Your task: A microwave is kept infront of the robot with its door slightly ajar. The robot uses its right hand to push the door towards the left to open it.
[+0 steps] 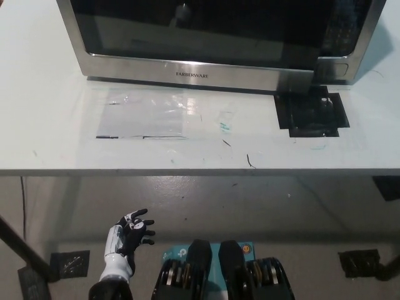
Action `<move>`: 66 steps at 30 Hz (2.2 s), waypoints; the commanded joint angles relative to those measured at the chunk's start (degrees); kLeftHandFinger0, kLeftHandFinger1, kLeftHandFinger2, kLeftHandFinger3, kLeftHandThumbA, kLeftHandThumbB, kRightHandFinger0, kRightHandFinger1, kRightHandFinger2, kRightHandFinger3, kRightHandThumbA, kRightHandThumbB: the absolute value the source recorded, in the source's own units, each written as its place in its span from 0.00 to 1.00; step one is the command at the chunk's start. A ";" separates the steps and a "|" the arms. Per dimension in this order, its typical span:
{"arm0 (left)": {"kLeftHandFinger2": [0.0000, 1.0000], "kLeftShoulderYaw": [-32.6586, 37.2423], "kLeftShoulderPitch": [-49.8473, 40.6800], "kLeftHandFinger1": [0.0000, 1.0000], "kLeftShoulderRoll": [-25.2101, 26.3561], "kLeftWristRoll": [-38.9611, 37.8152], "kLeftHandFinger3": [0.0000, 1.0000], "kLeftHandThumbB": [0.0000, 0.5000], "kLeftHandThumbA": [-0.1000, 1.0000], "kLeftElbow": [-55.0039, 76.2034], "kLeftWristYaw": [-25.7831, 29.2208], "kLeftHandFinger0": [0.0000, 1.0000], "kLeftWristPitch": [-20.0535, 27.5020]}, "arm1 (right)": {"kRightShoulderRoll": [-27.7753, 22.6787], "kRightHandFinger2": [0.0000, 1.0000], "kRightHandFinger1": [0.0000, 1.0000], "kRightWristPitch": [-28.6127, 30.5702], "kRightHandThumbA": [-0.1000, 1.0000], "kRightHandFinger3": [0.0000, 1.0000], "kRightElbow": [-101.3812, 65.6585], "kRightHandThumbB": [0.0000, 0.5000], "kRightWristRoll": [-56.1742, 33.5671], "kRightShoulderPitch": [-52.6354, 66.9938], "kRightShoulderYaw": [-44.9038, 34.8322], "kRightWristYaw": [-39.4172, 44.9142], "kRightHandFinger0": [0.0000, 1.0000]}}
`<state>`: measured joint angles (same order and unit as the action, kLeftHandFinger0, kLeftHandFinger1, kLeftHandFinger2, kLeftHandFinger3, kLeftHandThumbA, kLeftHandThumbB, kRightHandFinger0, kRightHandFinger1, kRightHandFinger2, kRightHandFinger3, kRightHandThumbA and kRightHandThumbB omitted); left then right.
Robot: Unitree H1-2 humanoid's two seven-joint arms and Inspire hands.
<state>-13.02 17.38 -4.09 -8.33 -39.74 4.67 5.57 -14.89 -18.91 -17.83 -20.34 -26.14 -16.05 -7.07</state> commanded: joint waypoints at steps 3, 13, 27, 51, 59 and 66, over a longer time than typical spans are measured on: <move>0.40 0.66 1.03 0.34 -0.05 -0.12 0.54 0.00 0.13 0.65 0.27 0.32 1.99 | -0.78 0.69 0.59 0.75 0.37 0.80 6.91 0.32 5.14 -8.33 3.42 0.22 0.43; 0.46 1.33 0.76 0.37 -0.60 0.15 0.57 0.00 0.14 2.20 0.58 0.35 0.73 | -2.07 0.89 0.80 4.49 0.36 1.00 29.74 0.28 9.95 -19.91 9.25 2.28 0.59; 0.42 1.21 0.74 0.36 -0.91 0.01 0.55 0.00 0.11 1.83 0.91 0.34 0.35 | -2.15 0.85 0.82 9.09 0.38 0.93 46.21 0.39 14.73 -26.94 12.23 2.91 0.63; 0.42 2.09 1.24 0.35 -1.07 0.58 0.53 0.01 0.14 1.06 1.32 0.31 0.45 | 4.79 0.72 0.68 15.46 0.31 0.85 61.15 0.46 16.99 -32.14 12.13 0.50 0.45; 0.40 1.81 1.05 0.34 -1.16 -0.22 0.52 0.02 0.15 0.91 0.88 0.29 0.73 | 8.27 0.75 0.70 16.05 0.38 0.85 61.51 0.44 19.24 -31.19 14.52 0.21 0.48; 0.43 2.48 1.73 0.35 -0.52 0.65 0.54 0.00 0.16 -0.63 0.74 0.30 2.43 | 10.54 0.78 0.73 13.01 0.35 0.83 52.20 0.38 17.94 -26.26 14.69 1.18 0.49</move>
<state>-11.10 17.43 -4.88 -8.18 -40.13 5.00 5.47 -8.41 -5.56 40.35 -2.04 -52.07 -3.22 -8.41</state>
